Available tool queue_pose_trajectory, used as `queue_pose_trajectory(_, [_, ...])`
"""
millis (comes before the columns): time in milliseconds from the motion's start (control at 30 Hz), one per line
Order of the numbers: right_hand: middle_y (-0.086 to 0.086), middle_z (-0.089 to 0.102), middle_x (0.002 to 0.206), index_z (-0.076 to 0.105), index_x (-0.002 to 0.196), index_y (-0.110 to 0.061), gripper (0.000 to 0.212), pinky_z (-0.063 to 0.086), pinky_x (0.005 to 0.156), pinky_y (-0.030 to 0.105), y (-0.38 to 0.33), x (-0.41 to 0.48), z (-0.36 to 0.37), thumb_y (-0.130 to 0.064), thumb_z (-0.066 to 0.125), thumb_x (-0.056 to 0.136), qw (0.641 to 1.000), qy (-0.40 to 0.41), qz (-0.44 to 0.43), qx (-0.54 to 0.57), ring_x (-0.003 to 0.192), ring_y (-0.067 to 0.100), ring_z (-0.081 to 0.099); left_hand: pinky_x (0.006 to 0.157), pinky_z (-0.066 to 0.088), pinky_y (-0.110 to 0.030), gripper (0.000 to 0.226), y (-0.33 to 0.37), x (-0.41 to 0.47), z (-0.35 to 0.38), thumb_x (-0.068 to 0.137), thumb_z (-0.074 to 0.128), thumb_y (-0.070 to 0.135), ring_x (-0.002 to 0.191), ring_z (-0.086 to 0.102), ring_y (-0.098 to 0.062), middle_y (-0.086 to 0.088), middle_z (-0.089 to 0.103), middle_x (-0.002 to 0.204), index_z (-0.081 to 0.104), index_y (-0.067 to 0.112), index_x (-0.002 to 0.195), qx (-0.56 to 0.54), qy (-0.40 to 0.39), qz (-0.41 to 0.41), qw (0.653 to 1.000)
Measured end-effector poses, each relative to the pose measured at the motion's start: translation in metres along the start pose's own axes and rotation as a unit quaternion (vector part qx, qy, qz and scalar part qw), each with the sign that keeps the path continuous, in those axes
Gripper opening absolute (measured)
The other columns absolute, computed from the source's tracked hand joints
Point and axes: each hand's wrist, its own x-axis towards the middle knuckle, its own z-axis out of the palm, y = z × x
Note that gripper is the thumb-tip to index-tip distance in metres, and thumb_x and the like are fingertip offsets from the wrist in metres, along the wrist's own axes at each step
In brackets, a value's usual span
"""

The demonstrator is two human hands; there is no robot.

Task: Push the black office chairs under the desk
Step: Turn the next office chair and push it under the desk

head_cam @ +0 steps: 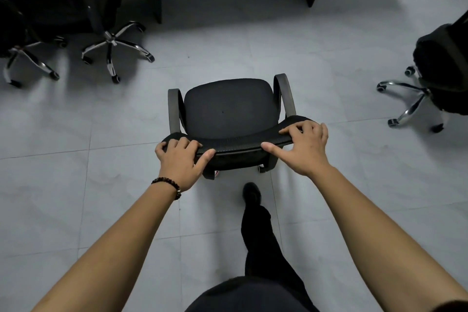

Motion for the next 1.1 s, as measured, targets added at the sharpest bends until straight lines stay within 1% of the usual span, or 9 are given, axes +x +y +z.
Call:
queue_pose_trajectory(300, [0.004,0.047,0.130,0.060,0.115,-0.035,0.087,-0.005,0.117,0.050,-0.037,0.214,-0.043,-0.097,0.023,0.066,0.999,-0.028,-0.022,-0.028,0.135,0.029,0.025,0.104,0.021,-0.044,0.071,-0.007,0.208,-0.049,0.082,0.013,0.073,0.104,0.047,-0.021,0.004,0.056,0.100,0.063,0.029,0.106,-0.021,-0.021,-0.034,0.999])
queue_pose_trajectory(467, [0.002,0.046,0.129,0.060,0.114,-0.037,0.086,-0.004,0.117,0.049,-0.052,0.323,-0.063,-0.098,0.026,0.064,0.998,-0.045,-0.033,-0.030,0.134,0.027,0.025,0.103,0.020,-0.042,0.074,-0.010,0.304,-0.069,0.080,0.011,0.076,0.103,0.047,-0.021,0.005,0.056,0.101,0.063,0.030,0.105,-0.027,-0.018,-0.048,0.998])
queue_pose_trajectory(567, [0.003,0.047,0.130,0.060,0.113,-0.037,0.084,-0.003,0.117,0.048,-0.066,0.388,-0.070,-0.098,0.027,0.065,0.998,-0.039,-0.041,-0.037,0.135,0.026,0.025,0.102,0.019,-0.042,0.073,-0.019,0.365,-0.081,0.080,0.010,0.076,0.104,0.046,-0.020,0.006,0.055,0.101,0.062,0.030,0.105,-0.028,-0.016,-0.047,0.998])
queue_pose_trajectory(767, [0.002,0.047,0.126,0.060,0.112,-0.038,0.083,-0.001,0.118,0.048,-0.120,0.521,-0.078,-0.098,0.028,0.064,0.999,-0.024,-0.034,-0.025,0.134,0.026,0.026,0.101,0.019,-0.042,0.071,-0.064,0.501,-0.110,0.082,0.011,0.075,0.100,0.046,-0.020,0.005,0.055,0.098,0.062,0.029,0.102,-0.017,0.003,-0.037,0.999])
queue_pose_trajectory(867, [0.000,0.047,0.125,0.061,0.111,-0.038,0.083,0.001,0.117,0.047,-0.149,0.582,-0.083,-0.098,0.028,0.064,0.999,-0.021,-0.024,-0.023,0.132,0.025,0.027,0.103,0.019,-0.043,0.069,-0.086,0.569,-0.128,0.083,0.013,0.075,0.102,0.046,-0.021,0.005,0.056,0.101,0.061,0.030,0.104,-0.015,-0.013,-0.035,0.999])
queue_pose_trajectory(1000, [0.002,0.047,0.126,0.060,0.114,-0.038,0.087,0.004,0.117,0.048,-0.182,0.651,-0.092,-0.099,0.025,0.063,0.999,-0.032,-0.020,-0.027,0.133,0.025,0.028,0.104,0.017,-0.042,0.071,-0.110,0.638,-0.149,0.082,0.013,0.075,0.105,0.045,-0.021,0.004,0.055,0.104,0.061,0.029,0.108,-0.013,-0.020,-0.038,0.999])
queue_pose_trajectory(1100, [0.001,0.048,0.124,0.060,0.114,-0.037,0.090,0.007,0.117,0.046,-0.202,0.692,-0.094,-0.100,0.022,0.062,0.999,-0.030,-0.022,-0.029,0.132,0.025,0.028,0.106,0.017,-0.043,0.073,-0.127,0.680,-0.158,0.081,0.012,0.075,0.105,0.045,-0.021,0.005,0.055,0.103,0.061,0.029,0.108,-0.017,-0.027,-0.041,0.999])
